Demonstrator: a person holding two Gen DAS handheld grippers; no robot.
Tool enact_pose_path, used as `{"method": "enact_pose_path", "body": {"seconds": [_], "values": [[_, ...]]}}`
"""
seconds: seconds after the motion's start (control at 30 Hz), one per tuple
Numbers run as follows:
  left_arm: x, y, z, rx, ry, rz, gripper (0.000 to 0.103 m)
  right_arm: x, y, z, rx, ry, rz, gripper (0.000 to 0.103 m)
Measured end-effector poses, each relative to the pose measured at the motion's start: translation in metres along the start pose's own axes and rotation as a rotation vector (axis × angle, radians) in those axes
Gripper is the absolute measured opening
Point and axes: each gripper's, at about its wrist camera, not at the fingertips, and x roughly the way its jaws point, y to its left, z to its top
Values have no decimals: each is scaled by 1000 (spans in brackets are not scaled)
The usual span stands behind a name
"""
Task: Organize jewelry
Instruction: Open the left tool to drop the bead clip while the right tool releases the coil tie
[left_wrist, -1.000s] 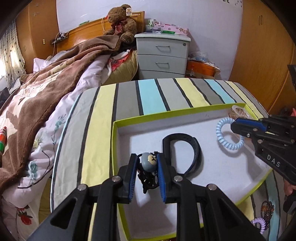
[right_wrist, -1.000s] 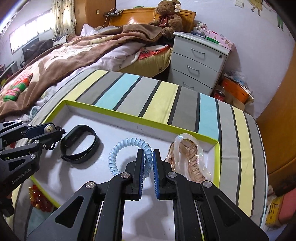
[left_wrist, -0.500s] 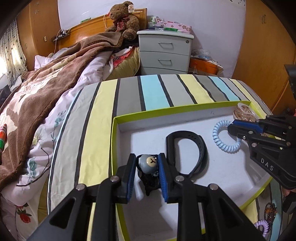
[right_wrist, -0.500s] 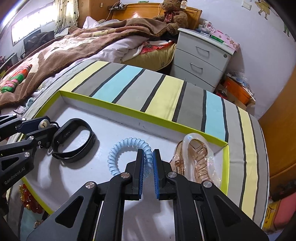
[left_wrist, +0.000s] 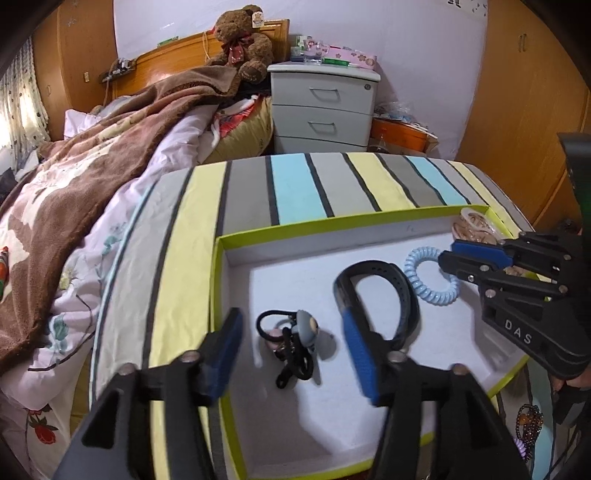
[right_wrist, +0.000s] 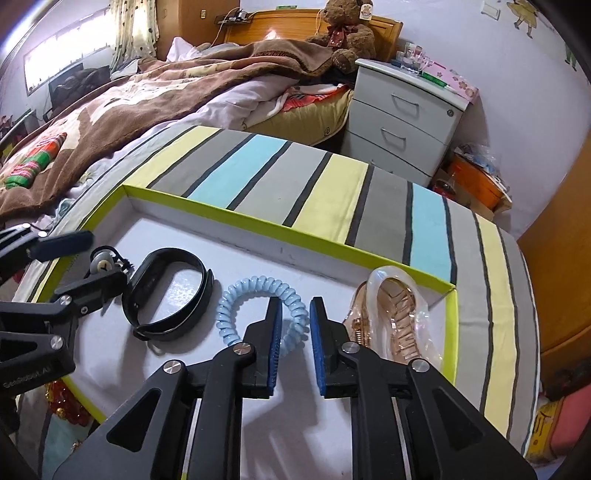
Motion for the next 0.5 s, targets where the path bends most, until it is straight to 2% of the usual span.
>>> {"method": "enact_pose_path", "body": {"seconds": [0.23, 0.5], "values": [[-12, 5, -3, -27, -9, -25, 65, -14, -3, -4, 16, -21, 10, 17], [-44, 14, -17, -42, -51, -56, 69, -54, -13, -20, 51, -79, 49, 17]]}}
